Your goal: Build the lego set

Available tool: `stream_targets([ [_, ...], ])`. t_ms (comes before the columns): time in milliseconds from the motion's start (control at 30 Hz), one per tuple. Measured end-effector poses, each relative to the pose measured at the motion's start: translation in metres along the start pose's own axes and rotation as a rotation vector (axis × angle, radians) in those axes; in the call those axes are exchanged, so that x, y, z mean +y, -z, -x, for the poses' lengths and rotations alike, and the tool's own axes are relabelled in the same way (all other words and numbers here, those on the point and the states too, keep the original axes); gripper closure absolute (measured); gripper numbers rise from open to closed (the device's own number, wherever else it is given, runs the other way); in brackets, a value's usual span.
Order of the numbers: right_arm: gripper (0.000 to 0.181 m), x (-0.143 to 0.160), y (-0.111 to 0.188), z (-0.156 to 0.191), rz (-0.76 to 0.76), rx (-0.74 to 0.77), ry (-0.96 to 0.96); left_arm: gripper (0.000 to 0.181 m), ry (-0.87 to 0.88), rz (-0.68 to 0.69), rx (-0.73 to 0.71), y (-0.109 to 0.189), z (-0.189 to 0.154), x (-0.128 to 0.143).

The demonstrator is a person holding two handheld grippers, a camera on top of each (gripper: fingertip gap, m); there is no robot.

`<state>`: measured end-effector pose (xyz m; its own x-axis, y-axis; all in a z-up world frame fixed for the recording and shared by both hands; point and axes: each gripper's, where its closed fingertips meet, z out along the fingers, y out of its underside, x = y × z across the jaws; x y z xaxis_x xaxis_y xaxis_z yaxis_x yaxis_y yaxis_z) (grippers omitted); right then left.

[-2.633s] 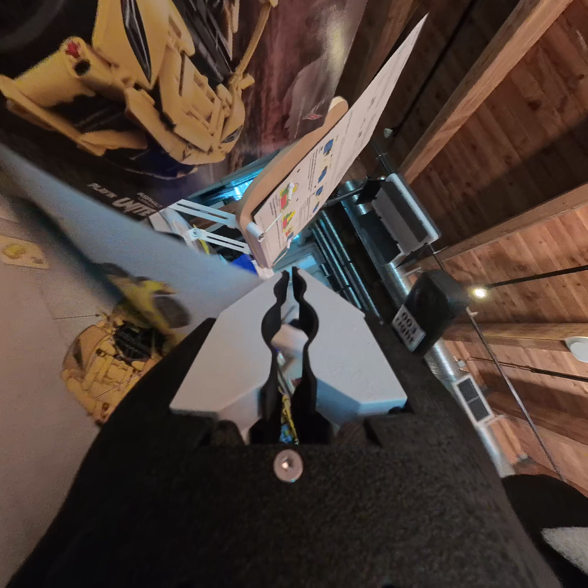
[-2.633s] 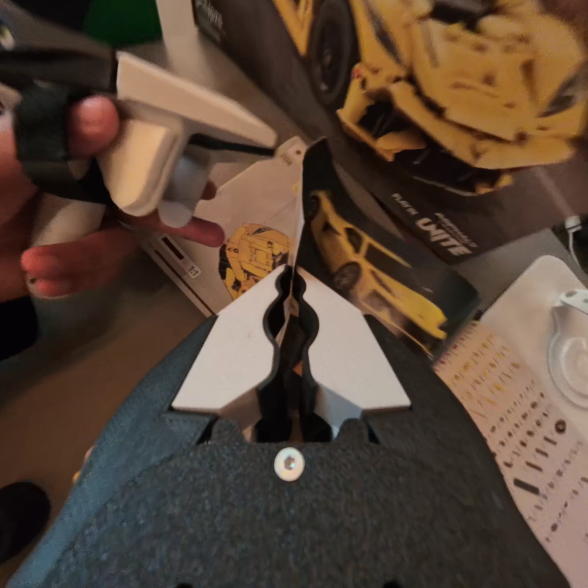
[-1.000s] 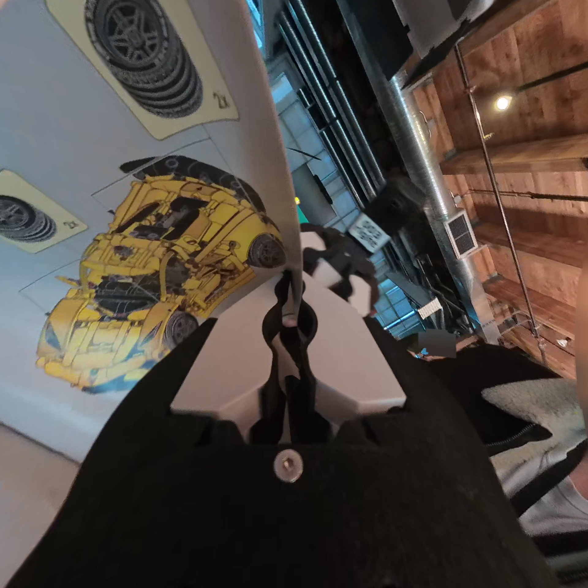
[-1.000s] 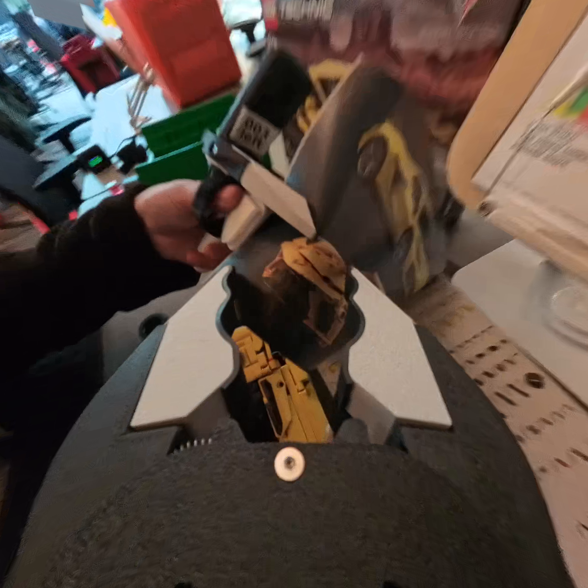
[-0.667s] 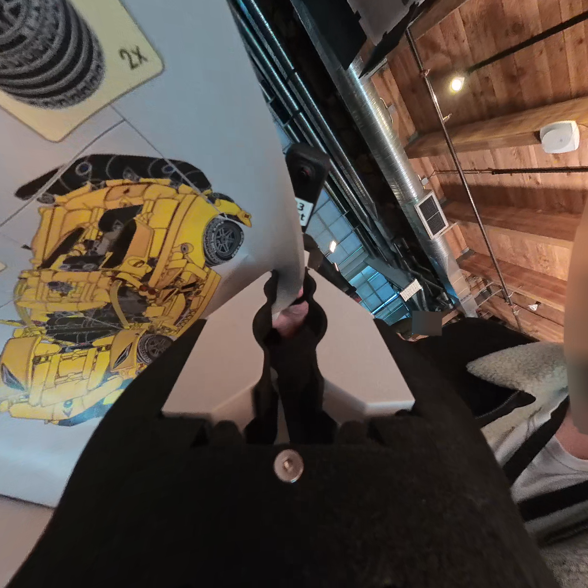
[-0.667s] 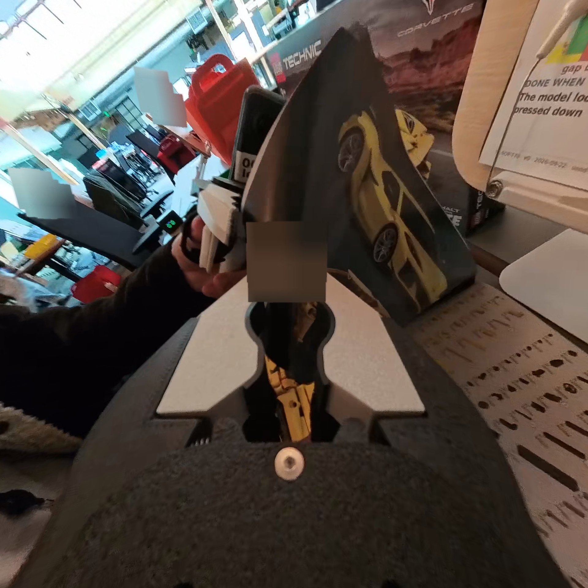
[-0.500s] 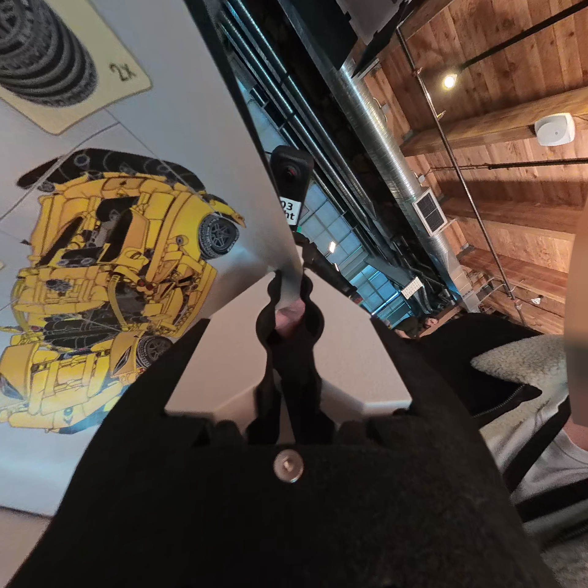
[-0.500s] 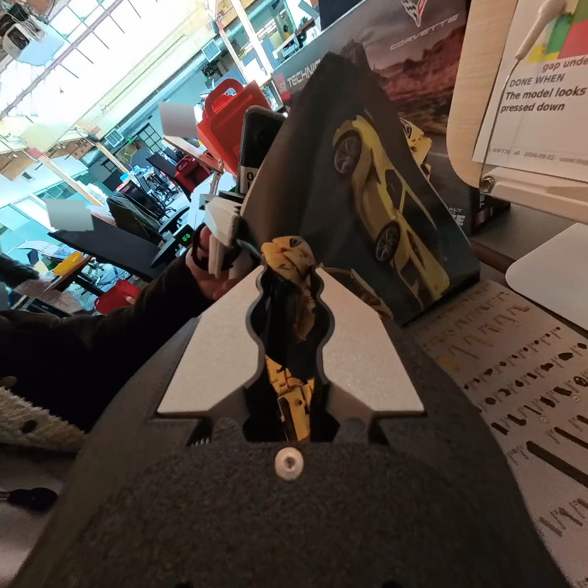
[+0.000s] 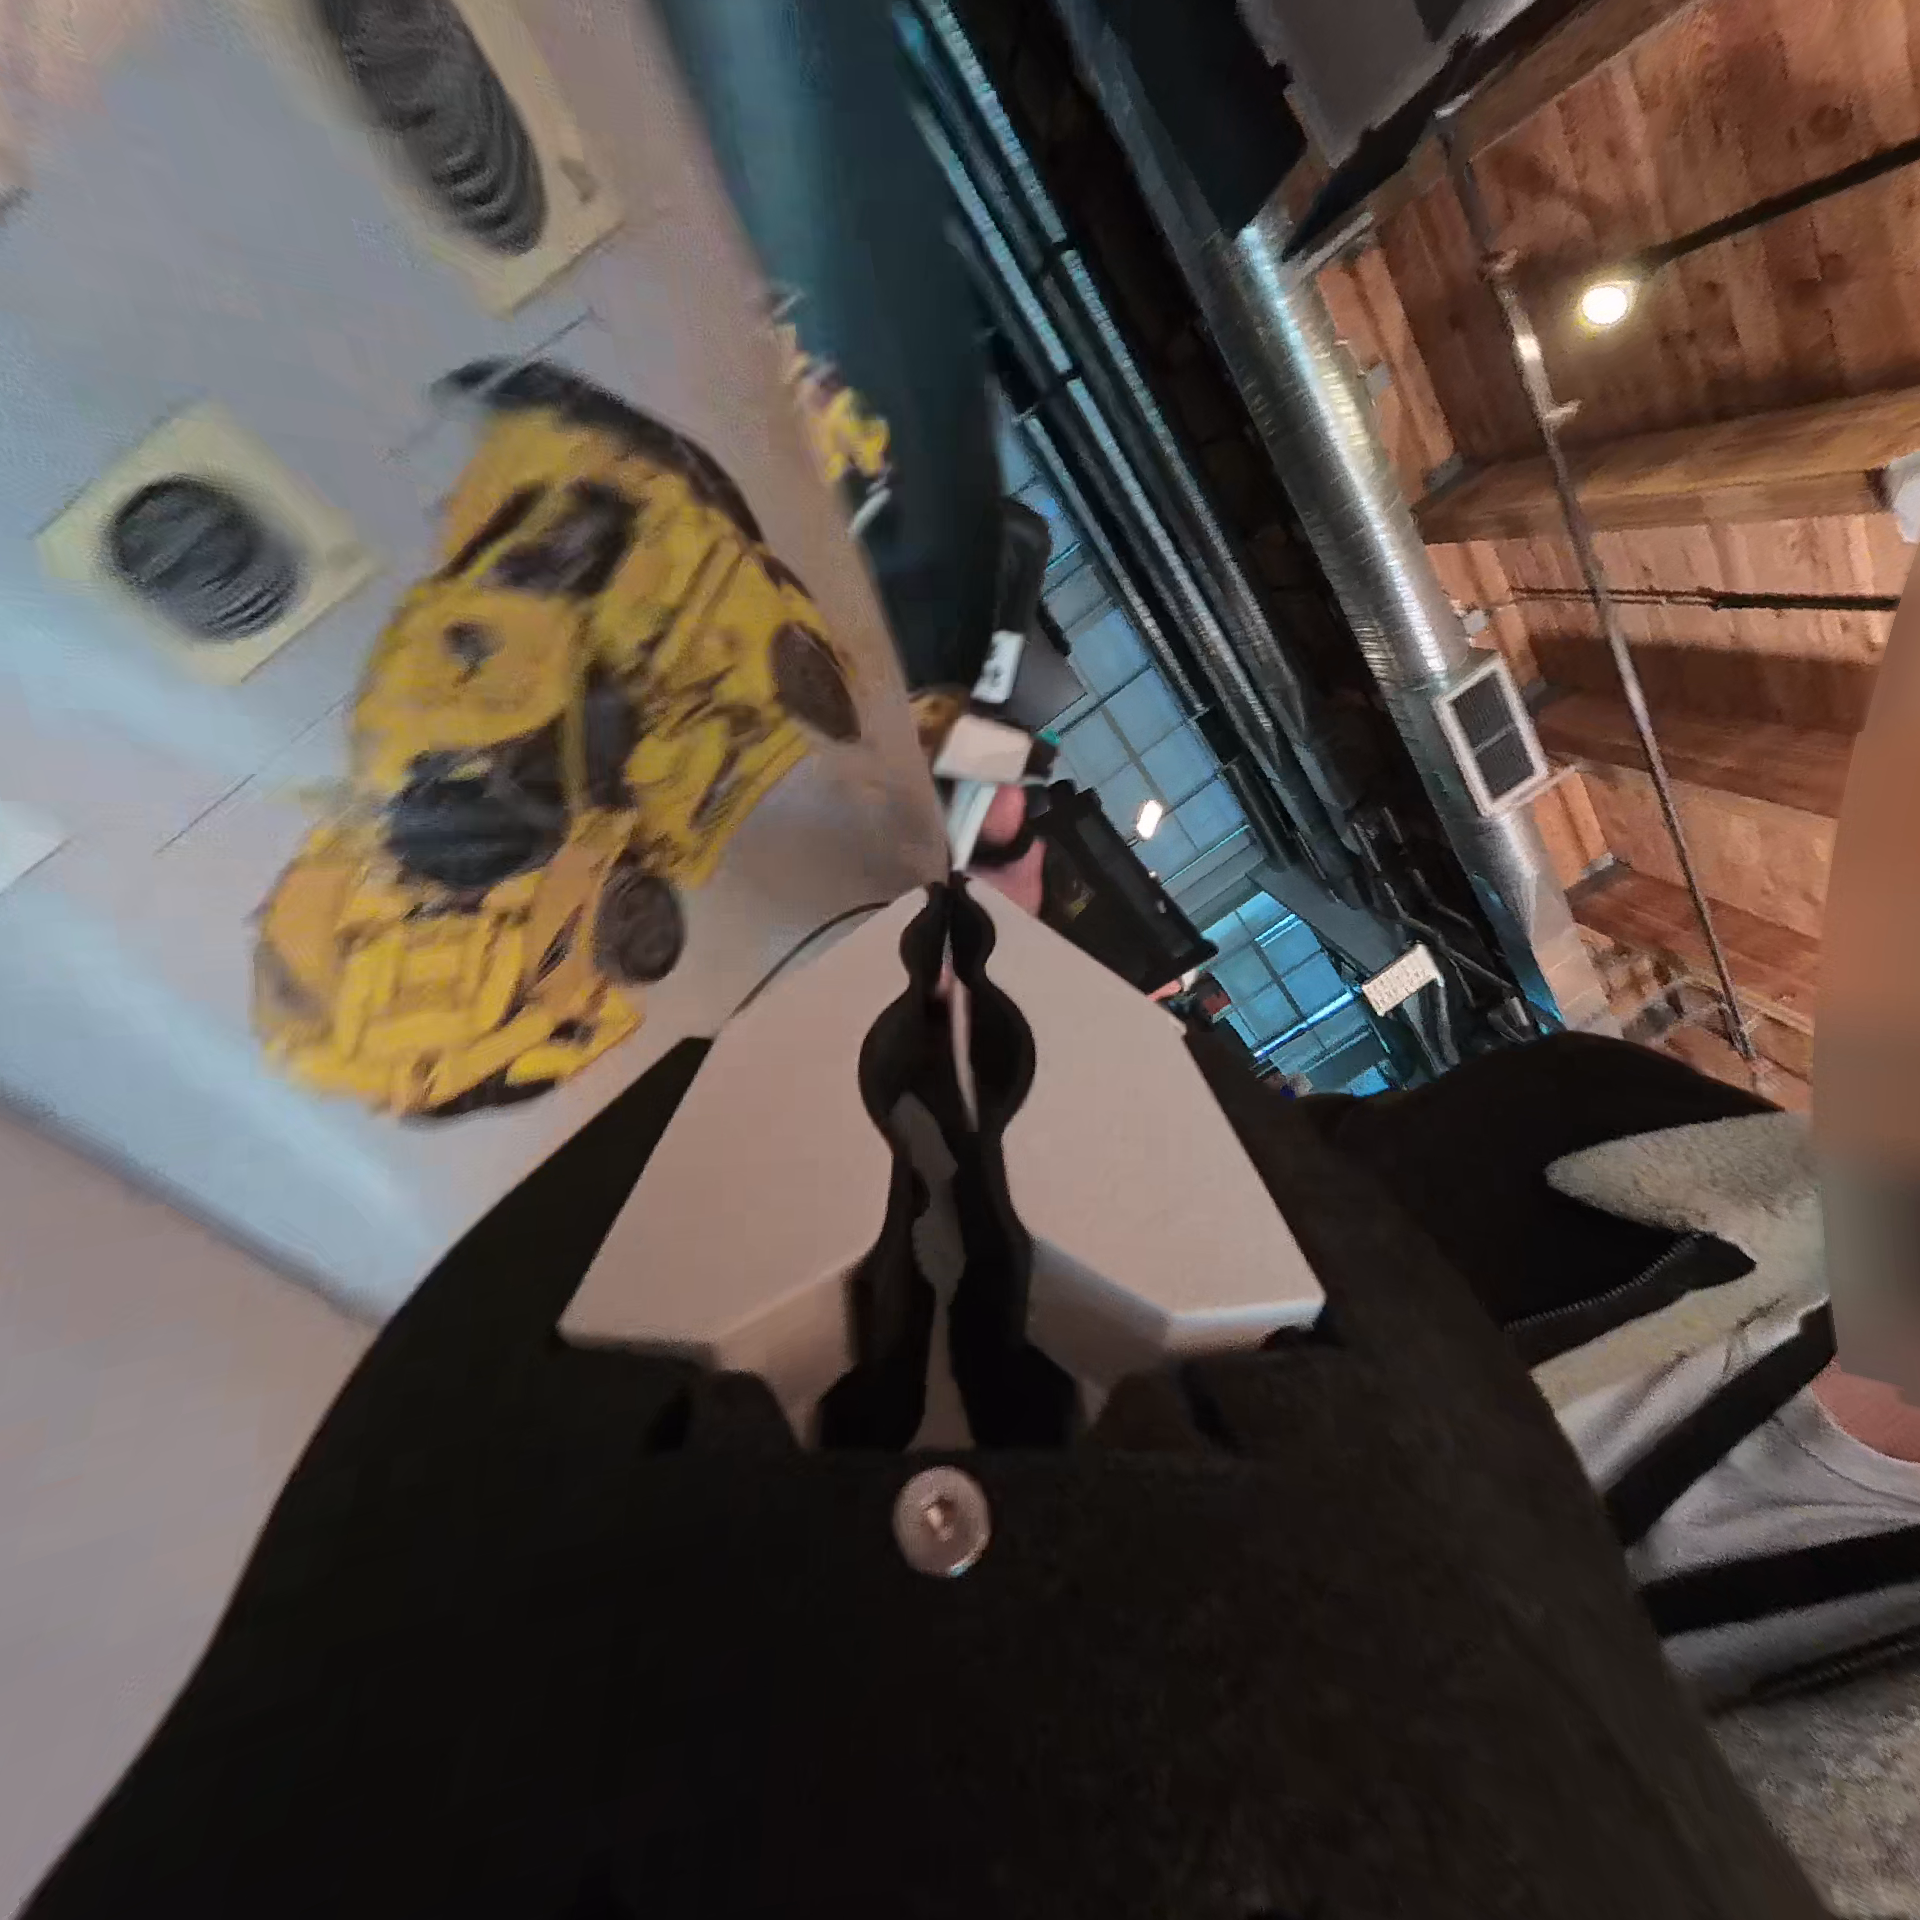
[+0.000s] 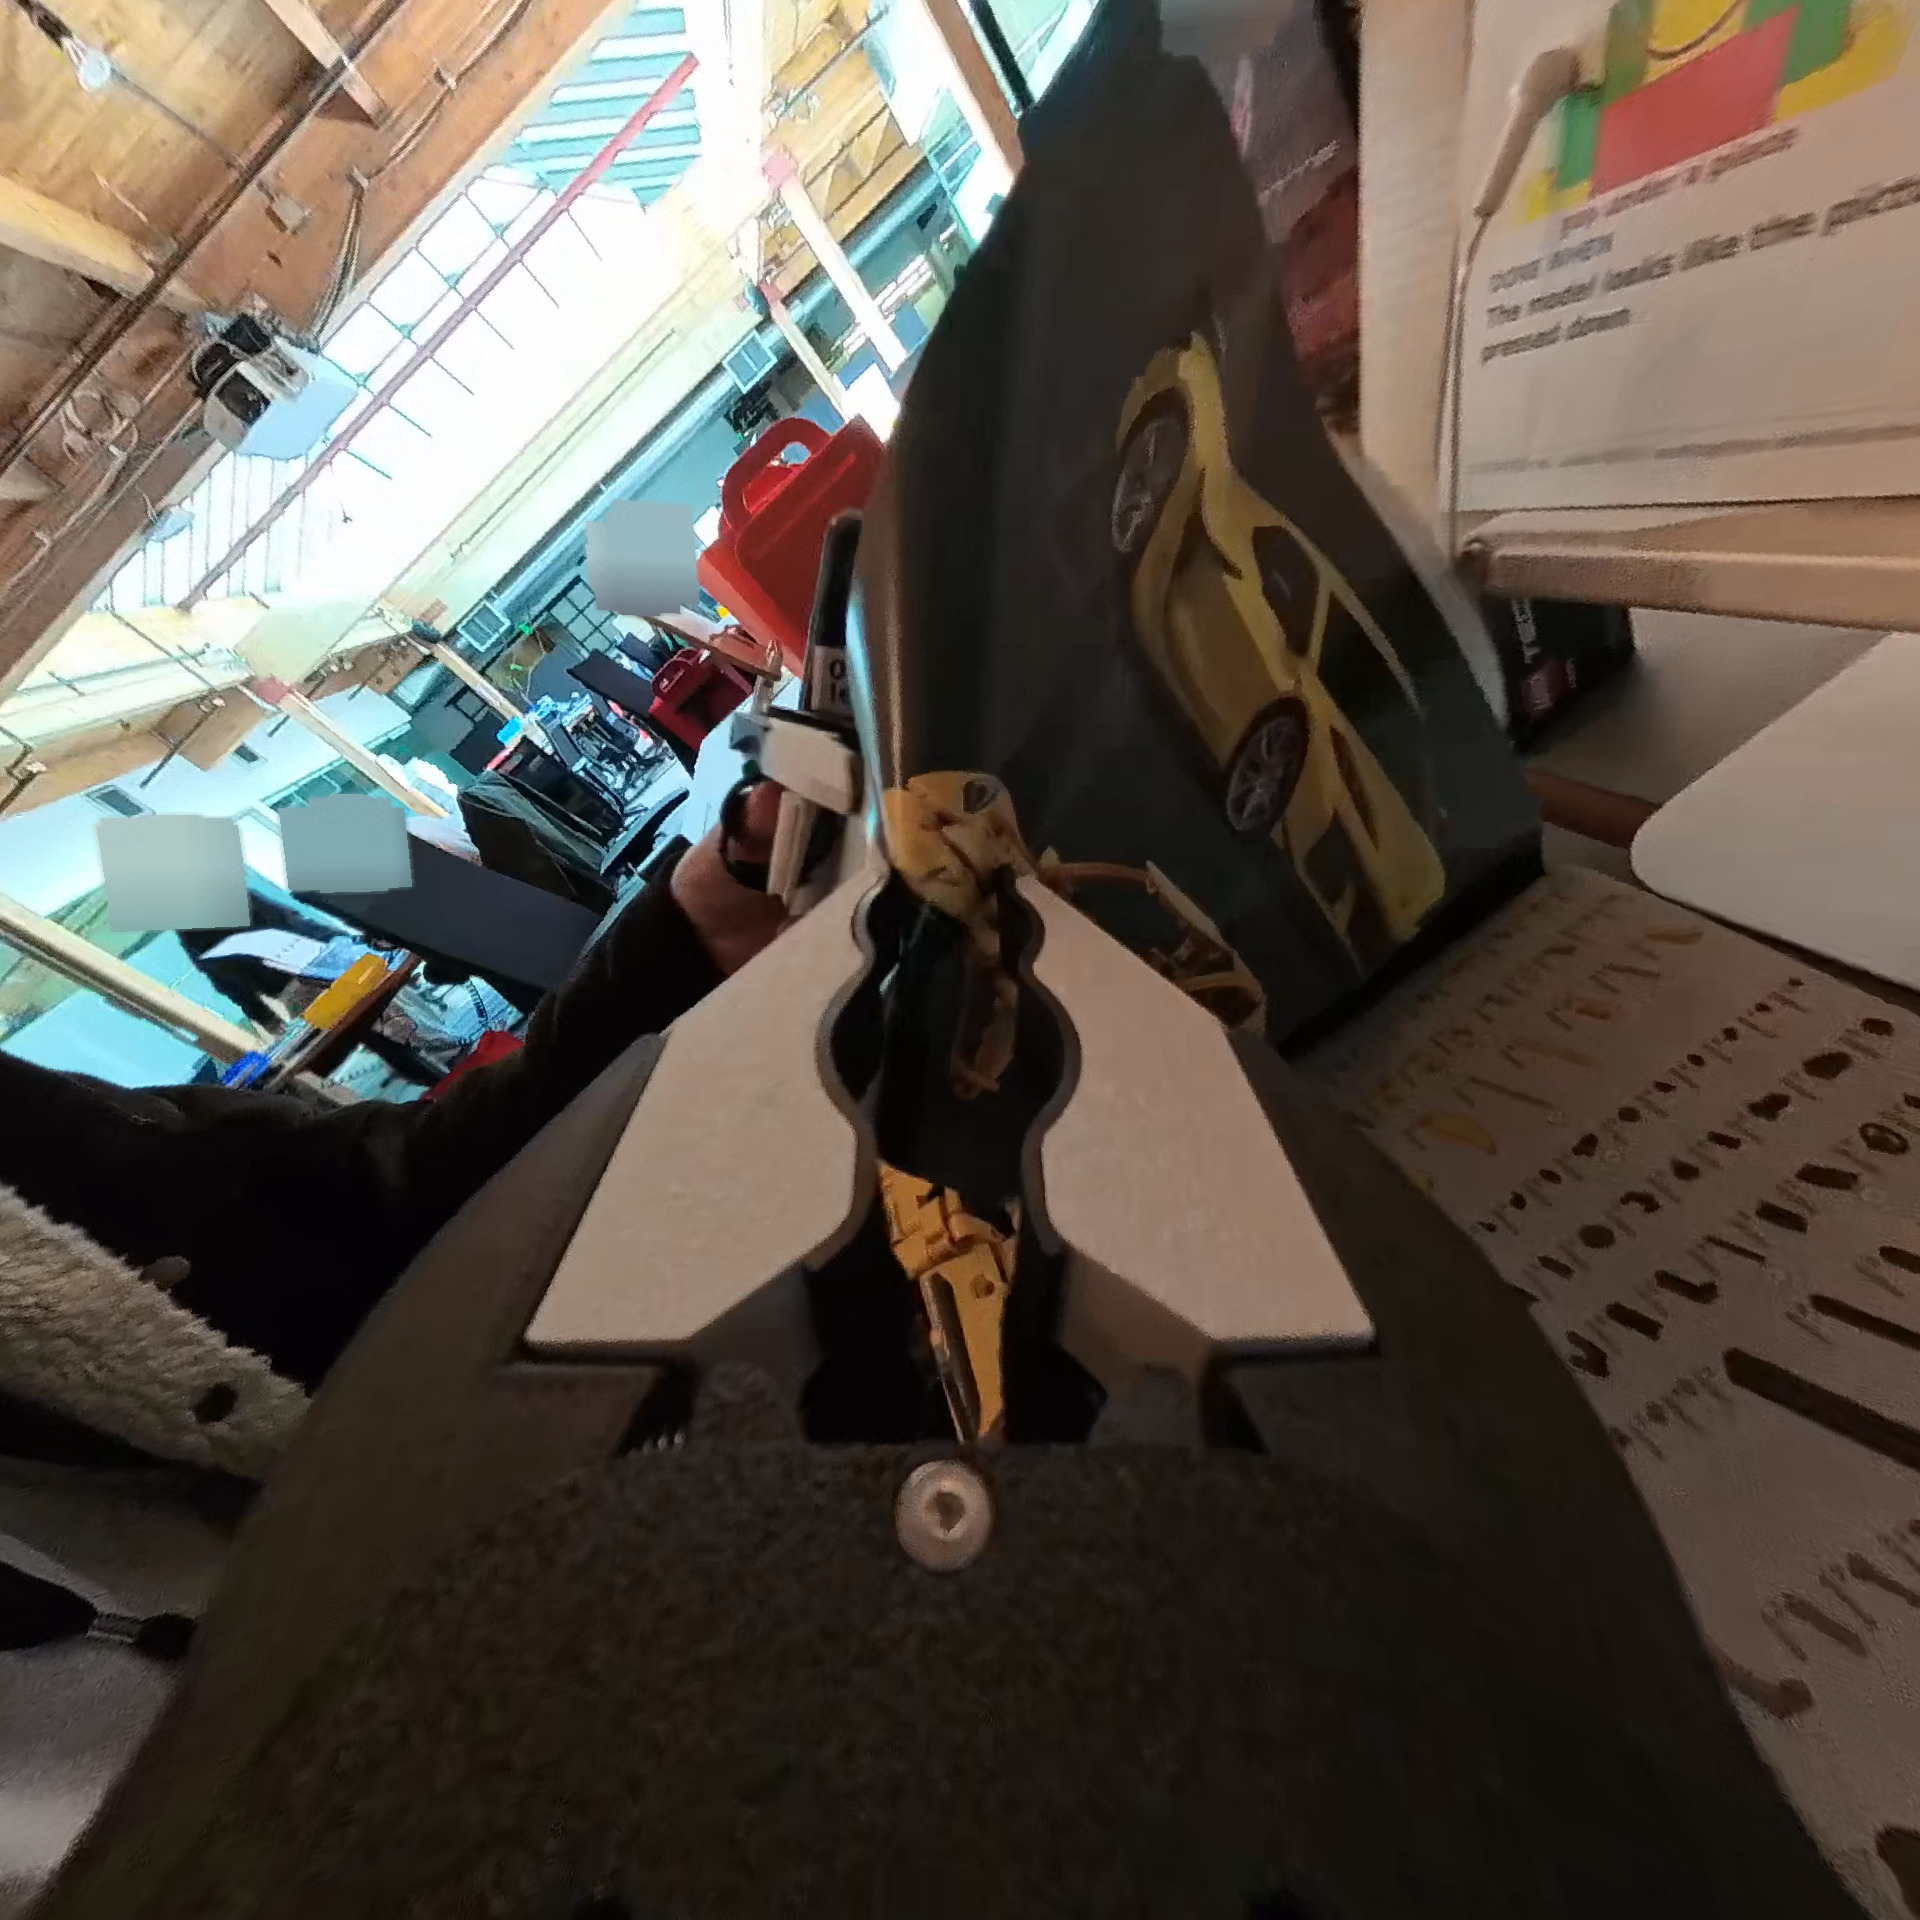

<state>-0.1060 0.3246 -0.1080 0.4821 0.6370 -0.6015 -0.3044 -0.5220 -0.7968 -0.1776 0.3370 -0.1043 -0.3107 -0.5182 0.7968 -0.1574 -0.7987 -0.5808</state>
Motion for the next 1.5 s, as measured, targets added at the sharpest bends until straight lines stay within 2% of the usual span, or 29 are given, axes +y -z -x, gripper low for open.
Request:
stream_targets([
  [133, 0.164, 0.007, 0.011, -0.006, 0.008, 0.070, 0.051, 0.181, 0.132, 0.056, -0.185, 0.058, 0.038, 0.021],
  [233, 0.164, 0.006, 0.019, -0.015, -0.015, 0.143, 0.083, 0.181, 0.145, 0.009, -0.354, 0.113, 0.068, 0.023],
  [300, 0.164, 0.006, 0.028, -0.024, -0.015, 0.219, 0.110, 0.181, 0.145, -0.039, -0.414, 0.142, 0.079, 0.021],
  [400, 0.166, 0.006, 0.044, -0.035, -0.014, 0.319, 0.155, 0.181, 0.145, -0.053, -0.452, 0.164, 0.084, 0.021],
  [500, 0.165, 0.004, 0.055, -0.042, -0.017, 0.380, 0.170, 0.181, 0.134, -0.074, -0.424, 0.168, 0.080, 0.018],
  [633, 0.165, 0.003, 0.064, -0.046, -0.004, 0.425, 0.188, 0.181, 0.144, -0.086, -0.368, 0.161, 0.076, 0.017],
  [733, 0.160, 0.001, 0.080, -0.050, 0.018, 0.498, 0.210, 0.181, 0.126, -0.048, -0.317, 0.136, 0.068, 0.015],
  [833, 0.156, -0.014, 0.108, -0.045, -0.013, 0.605, 0.257, 0.181, 0.064, 0.064, -0.290, 0.086, 0.056, 0.014],
  [933, 0.156, -0.027, 0.133, -0.034, -0.060, 0.692, 0.287, 0.181, 0.012, 0.221, -0.292, 0.022, 0.052, 0.017],
  [1033, 0.155, -0.021, 0.134, -0.019, -0.048, 0.685, 0.296, 0.181, -0.041, 0.383, -0.297, -0.045, 0.058, 0.028],
  [1100, 0.155, -0.012, 0.132, -0.014, -0.022, 0.696, 0.318, 0.179, -0.046, 0.515, -0.307, -0.080, 0.069, 0.046],
  [1167, 0.155, -0.003, 0.127, -0.011, 0.013, 0.685, 0.322, 0.163, -0.022, 0.591, -0.261, -0.103, 0.066, 0.058],
  [1200, 0.155, 0.003, 0.124, -0.010, 0.037, 0.674, 0.319, 0.164, 0.005, 0.563, -0.244, -0.107, 0.063, 0.056],
  [1233, 0.155, 0.009, 0.121, -0.008, 0.068, 0.662, 0.320, 0.173, 0.022, 0.524, -0.225, -0.106, 0.058, 0.052],
  [1300, 0.155, 0.022, 0.112, -0.008, 0.158, 0.648, 0.338, 0.169, -0.048, 0.457, -0.236, -0.088, 0.054, 0.041],
  [1400, 0.157, 0.043, 0.093, -0.021, 0.344, 0.660, 0.366, 0.175, -0.200, 0.406, -0.487, -0.035, 0.084, 0.021],
  [1467, 0.159, 0.067, 0.067, -0.043, 0.515, 0.664, 0.340, 0.180, -0.278, 0.505, -0.672, -0.004, 0.117, 0.025],
  [1500, 0.170, 0.078, 0.054, -0.060, 0.592, 0.678, 0.357, 0.181, -0.292, 0.573, -0.713, 0.001, 0.130, 0.033],
])
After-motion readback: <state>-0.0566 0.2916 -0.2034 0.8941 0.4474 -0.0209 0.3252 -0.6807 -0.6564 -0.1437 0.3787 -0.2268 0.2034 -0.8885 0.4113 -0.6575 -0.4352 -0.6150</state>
